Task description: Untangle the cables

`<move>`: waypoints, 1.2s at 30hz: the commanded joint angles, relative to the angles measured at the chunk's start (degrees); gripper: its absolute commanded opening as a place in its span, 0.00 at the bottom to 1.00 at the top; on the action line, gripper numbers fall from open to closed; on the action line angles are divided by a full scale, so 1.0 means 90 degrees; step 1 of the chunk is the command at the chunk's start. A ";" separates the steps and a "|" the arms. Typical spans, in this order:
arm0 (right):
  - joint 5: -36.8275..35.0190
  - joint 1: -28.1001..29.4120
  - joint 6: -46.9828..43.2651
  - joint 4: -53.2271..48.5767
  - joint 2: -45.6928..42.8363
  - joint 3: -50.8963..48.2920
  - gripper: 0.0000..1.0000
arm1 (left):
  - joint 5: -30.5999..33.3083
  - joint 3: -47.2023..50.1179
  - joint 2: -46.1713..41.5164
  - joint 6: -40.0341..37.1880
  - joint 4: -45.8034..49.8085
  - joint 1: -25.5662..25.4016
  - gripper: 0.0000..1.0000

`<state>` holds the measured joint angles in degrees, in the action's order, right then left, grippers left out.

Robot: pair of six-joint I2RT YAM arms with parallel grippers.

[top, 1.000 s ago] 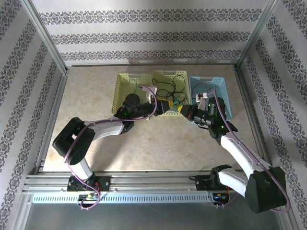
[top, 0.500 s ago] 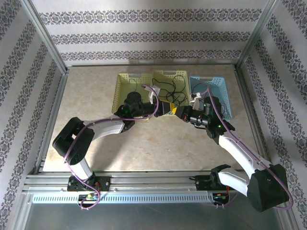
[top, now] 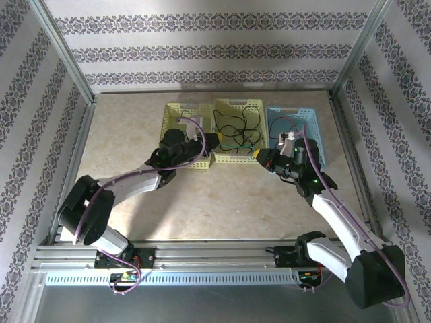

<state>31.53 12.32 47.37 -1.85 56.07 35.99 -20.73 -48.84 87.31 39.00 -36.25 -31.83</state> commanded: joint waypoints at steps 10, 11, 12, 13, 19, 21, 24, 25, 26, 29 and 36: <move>-0.0580 0.0083 -0.0456 -0.0666 0.0205 0.0405 0.43 | 0.1162 -0.0114 -0.0469 -0.0045 0.0902 0.1243 0.00; -0.0593 0.0084 -0.0450 -0.0664 0.0219 0.0404 0.44 | 0.1315 -0.0218 -0.0428 -0.0148 0.1029 0.1305 0.00; -0.0594 0.0094 -0.0445 -0.0661 0.0238 0.0406 0.44 | 0.1515 -0.0375 -0.0359 -0.0340 0.1208 0.1337 0.00; -0.0586 0.0088 -0.0431 -0.0659 0.0251 0.0396 0.45 | 0.1707 -0.0557 -0.0247 -0.0597 0.1423 0.1334 0.00; -0.0552 0.0106 -0.0449 -0.0747 0.0257 0.0380 0.46 | 0.3175 -0.1469 0.0752 -0.0922 0.2416 0.1346 0.04; -0.0554 0.0107 -0.0473 -0.0787 0.0216 0.0393 0.46 | 0.3506 -0.1637 0.1033 -0.0814 0.2456 0.1344 0.09; -0.0516 0.0116 -0.0544 -0.0916 0.0190 0.0461 0.46 | 0.3897 -0.1803 0.1312 -0.0526 0.2384 0.1346 0.21; -0.0515 0.0111 -0.0592 -0.0978 0.0188 0.0488 0.46 | 0.3806 -0.1885 0.1400 -0.0514 0.2291 0.1346 0.29; -0.0515 0.0108 -0.0619 -0.1027 0.0187 0.0511 0.46 | 0.3661 -0.1941 0.1461 -0.0521 0.2200 0.1341 0.35; -0.0534 0.0114 -0.0692 -0.1127 0.0187 0.0561 0.46 | 0.3104 -0.2093 0.1585 -0.0543 0.1833 0.1323 0.54; -0.1218 -0.0066 -0.0712 -0.1494 0.0216 0.0517 0.47 | 0.2623 -0.1996 0.1112 -0.1022 0.1673 0.1166 0.66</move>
<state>25.02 12.73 42.09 -12.62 58.43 39.44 4.89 -66.50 101.10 32.80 -18.39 -20.43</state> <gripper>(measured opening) 0.469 0.659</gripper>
